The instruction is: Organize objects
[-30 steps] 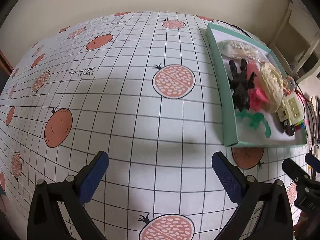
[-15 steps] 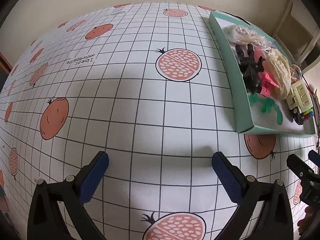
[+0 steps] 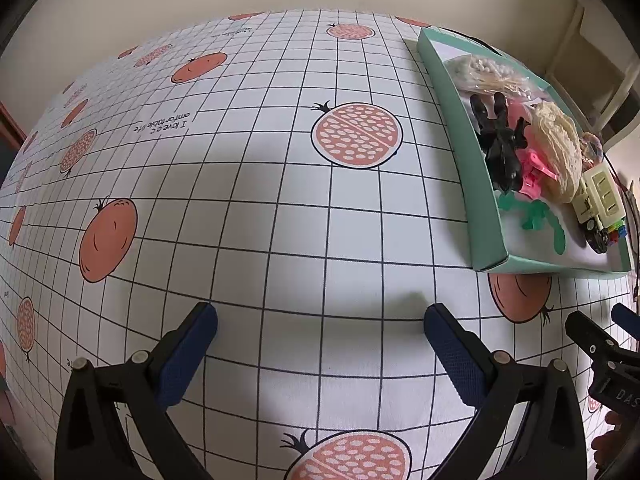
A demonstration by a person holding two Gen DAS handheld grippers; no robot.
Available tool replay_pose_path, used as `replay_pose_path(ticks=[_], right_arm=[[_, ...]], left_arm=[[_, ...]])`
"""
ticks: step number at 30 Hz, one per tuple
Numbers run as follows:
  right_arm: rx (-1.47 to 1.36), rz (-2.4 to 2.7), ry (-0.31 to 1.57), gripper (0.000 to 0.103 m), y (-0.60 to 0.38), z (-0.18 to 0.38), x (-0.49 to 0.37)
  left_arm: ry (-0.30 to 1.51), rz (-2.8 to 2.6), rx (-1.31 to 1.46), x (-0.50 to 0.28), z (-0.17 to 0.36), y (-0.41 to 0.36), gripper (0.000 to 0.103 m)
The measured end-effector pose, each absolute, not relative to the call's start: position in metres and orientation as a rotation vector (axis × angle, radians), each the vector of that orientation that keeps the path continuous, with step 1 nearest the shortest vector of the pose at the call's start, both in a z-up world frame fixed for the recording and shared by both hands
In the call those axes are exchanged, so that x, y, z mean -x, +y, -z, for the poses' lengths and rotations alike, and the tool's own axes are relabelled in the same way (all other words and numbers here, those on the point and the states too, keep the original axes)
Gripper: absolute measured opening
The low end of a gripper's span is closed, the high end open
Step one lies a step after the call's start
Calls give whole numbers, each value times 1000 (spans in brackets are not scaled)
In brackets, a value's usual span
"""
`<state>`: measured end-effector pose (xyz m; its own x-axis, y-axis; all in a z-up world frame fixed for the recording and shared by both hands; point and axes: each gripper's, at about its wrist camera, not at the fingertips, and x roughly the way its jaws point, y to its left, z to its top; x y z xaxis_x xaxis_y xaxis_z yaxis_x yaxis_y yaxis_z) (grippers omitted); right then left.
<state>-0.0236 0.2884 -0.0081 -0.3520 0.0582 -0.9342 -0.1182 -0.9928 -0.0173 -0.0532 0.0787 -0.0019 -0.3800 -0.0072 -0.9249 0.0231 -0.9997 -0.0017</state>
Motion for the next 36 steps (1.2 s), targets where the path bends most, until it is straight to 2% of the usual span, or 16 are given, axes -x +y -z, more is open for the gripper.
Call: replay_pose_path(ticks=[36], right_arm=[[1665,-2539,81,103,291,11,18]], left_arm=[[26,2648,-1647,39,6,72,103]])
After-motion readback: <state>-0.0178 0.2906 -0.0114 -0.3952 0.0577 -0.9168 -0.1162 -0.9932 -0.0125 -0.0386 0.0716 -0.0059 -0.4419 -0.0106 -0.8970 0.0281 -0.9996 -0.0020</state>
